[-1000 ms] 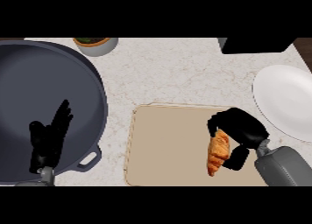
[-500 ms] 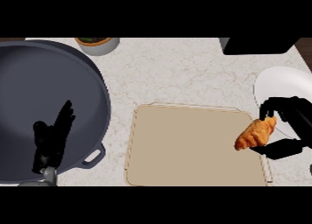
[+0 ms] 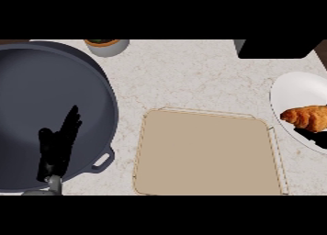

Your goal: Pick the croissant from the tray and place it in the plate

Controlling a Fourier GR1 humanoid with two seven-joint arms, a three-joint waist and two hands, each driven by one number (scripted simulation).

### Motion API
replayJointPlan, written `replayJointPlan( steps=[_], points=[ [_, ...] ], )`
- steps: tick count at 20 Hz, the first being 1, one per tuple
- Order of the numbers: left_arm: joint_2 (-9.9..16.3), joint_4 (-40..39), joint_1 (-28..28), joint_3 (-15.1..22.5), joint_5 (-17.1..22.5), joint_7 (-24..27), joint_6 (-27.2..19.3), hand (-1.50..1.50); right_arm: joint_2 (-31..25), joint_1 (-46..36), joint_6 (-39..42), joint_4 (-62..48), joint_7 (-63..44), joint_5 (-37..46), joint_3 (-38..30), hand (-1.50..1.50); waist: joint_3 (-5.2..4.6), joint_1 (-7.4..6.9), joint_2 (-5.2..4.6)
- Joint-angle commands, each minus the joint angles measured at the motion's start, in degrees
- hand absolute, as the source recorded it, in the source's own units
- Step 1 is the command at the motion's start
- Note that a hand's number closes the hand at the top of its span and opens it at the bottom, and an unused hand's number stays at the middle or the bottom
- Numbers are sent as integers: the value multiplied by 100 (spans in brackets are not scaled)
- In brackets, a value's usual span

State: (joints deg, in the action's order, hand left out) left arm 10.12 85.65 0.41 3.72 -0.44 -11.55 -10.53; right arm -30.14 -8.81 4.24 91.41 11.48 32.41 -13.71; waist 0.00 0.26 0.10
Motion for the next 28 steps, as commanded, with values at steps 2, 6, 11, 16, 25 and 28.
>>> replayJointPlan(
  steps=[2,6,11,16,25,28],
  points=[
    [-3,235,-169,-15,-59,-406,63,0,-133,-548,322,-474,-465,-158,-349,150,0,-45,-9],
    [-265,-184,-437,117,-306,-337,-121,0,-312,-1120,-151,-2009,171,239,-382,150,1,-68,-26],
    [-111,-265,-357,-129,-212,-18,80,0,-375,-1590,-726,-3695,1004,610,-355,150,4,-108,-34],
    [-136,-306,-248,-137,-104,96,222,0,-690,-2019,-634,-5146,1386,954,-213,150,9,-205,-76],
    [-356,-272,-299,-16,-289,82,19,0,-1097,-2648,270,-6946,1842,1447,195,-150,15,-245,-85],
    [-271,-166,-481,-49,-299,-246,64,0,-1272,-2994,572,-7361,2348,1520,242,-150,16,-230,-77]
  ],
)
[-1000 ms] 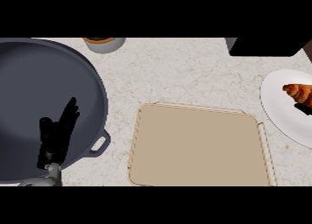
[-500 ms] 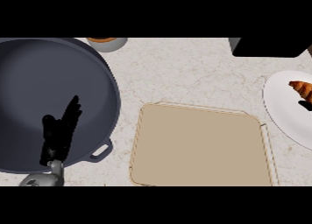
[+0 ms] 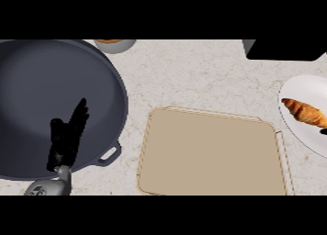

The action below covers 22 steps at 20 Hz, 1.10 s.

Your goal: Pick the croissant from the tray and place it in the plate

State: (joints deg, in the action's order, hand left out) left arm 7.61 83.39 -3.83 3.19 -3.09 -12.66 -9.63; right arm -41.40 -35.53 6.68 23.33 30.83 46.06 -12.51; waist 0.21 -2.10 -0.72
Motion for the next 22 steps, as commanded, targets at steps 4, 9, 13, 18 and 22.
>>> replayJointPlan(
  steps=[4,9,13,18,22],
  points=[
    [-23,76,-35,30,-102,-113,-51,0,-103,-260,437,-635,1465,-290,-245,-150,1,50,15],
    [-5,37,290,-60,114,152,128,0,-253,-687,1646,-928,1856,-1520,-1343,-150,1,62,32],
    [-1,-17,226,-77,63,266,105,0,-384,-662,2145,-1360,1742,-2025,-1823,-150,4,30,-8],
    [15,260,294,4,27,31,124,0,-813,-341,2967,-1472,1930,-2108,-1795,-150,8,35,0],
    [-118,42,261,18,-18,143,32,0,-774,-138,3223,-1392,2161,-2191,-1766,-150,11,75,-7]
  ],
)
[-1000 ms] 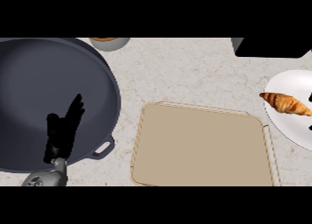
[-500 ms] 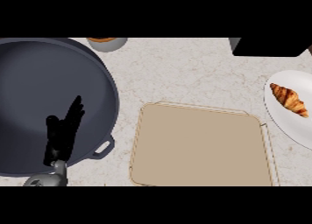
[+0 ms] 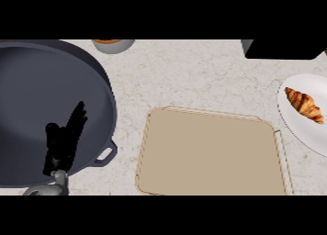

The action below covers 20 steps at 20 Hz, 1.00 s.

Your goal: Pick the croissant from the tray and place it in the plate

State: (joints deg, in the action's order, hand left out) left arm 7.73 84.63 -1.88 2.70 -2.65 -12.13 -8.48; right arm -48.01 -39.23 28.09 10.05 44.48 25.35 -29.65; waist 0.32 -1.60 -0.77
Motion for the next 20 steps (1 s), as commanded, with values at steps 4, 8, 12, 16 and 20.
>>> replayJointPlan(
  steps=[4,8,12,16,20],
  points=[
    [16,-198,-266,-134,30,-20,-12,0,4,360,1138,105,1096,-185,-2,-150,7,45,-15],
    [-122,38,-48,126,-149,-25,-97,0,249,573,758,200,1284,-211,61,-150,14,-10,-13],
    [-112,148,27,99,-136,-46,-92,0,272,739,478,250,1309,-133,214,-150,6,-33,3],
    [85,75,-110,-89,21,-187,115,0,320,512,-21,146,923,-152,210,-150,5,-90,-16],
    [-85,-230,-260,-34,-83,7,3,0,357,539,-159,115,999,-146,256,-150,7,-78,-34]
  ],
)
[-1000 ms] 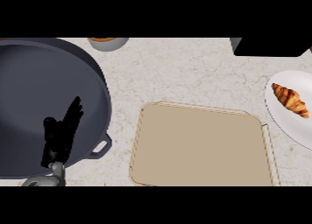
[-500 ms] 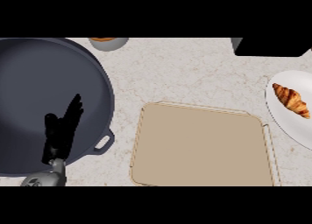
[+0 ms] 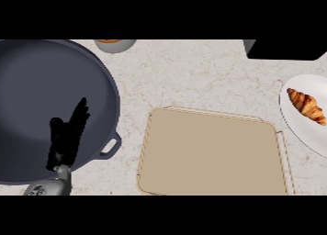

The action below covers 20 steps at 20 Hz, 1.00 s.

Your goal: Pick the croissant from the tray and place it in the plate

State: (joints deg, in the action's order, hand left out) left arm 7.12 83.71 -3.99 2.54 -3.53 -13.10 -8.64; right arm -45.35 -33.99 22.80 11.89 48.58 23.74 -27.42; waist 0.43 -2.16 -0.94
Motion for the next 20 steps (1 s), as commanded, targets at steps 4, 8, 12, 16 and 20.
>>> replayJointPlan(
  steps=[4,8,12,16,20],
  points=[
    [-51,96,240,46,50,91,86,0,106,160,52,-125,668,17,42,-150,-1,-58,-9],
    [97,-106,33,-118,85,90,158,0,-321,105,291,-237,455,-28,-4,-150,6,-72,-45],
    [-101,196,217,141,-62,52,27,0,-302,383,127,-254,720,-6,24,-150,22,-88,-39],
    [-154,155,115,101,-46,37,-21,0,-315,251,39,-330,536,-142,-102,-150,17,-89,-35],
    [-209,-9,-5,126,-154,80,-113,0,-349,398,-4,-336,666,-159,-110,-150,18,-30,-43]
  ],
)
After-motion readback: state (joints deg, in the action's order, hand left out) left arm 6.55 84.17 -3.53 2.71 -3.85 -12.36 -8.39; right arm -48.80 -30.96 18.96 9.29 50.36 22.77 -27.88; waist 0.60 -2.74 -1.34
